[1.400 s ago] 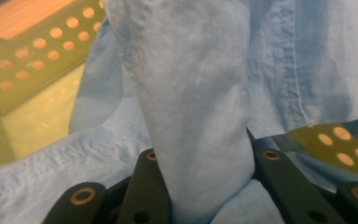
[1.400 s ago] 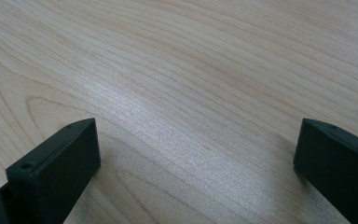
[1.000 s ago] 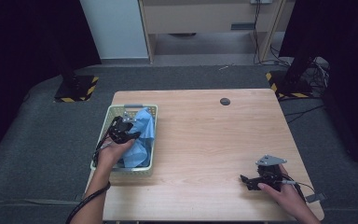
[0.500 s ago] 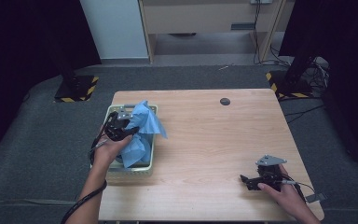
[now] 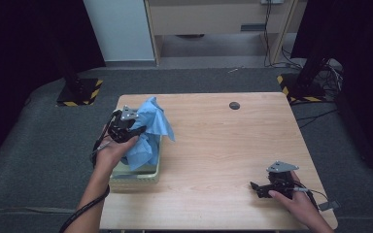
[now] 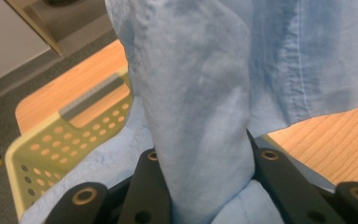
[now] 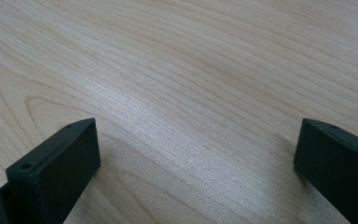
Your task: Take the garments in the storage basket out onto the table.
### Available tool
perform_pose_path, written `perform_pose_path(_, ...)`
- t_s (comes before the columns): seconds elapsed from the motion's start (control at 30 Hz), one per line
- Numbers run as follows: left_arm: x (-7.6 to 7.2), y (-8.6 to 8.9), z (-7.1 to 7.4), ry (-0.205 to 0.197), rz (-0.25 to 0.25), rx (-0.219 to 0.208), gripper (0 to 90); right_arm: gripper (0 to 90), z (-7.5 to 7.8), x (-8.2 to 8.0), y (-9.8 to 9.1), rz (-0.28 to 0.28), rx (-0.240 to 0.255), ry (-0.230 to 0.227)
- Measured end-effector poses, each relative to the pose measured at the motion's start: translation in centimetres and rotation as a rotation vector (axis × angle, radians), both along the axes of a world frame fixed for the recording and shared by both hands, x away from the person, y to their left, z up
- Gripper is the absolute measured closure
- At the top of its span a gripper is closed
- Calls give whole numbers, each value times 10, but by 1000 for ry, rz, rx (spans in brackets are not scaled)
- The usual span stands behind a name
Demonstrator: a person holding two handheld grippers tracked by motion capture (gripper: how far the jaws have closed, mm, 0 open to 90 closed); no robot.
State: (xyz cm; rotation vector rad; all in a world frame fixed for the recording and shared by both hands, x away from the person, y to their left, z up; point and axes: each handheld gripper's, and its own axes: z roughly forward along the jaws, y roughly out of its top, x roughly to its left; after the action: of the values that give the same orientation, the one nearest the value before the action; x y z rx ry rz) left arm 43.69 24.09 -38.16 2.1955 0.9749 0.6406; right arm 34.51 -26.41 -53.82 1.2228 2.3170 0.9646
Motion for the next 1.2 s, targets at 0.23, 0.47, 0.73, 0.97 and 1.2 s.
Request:
perform_pose_path(0.23,-5,-6,15,-23,-21,-9,761,5,0,0,0,0,-1,-1)
perform_pose_path(0.47,-9,-14,26,-41,-48,-19,759,5,0,0,0,1,-1,-1)
perform_pose_path(0.73,-13,-29,39,-57,-83,-38,759,5,0,0,0,-1,0,1)
perform_pose_path(0.97,-11,-43,44,-59,-108,-22,759,5,0,0,0,1,-1,-1)
perform_pose_path(1.2,-7,-57,41,-46,-123,-9,759,5,0,0,0,2,-1,-2)
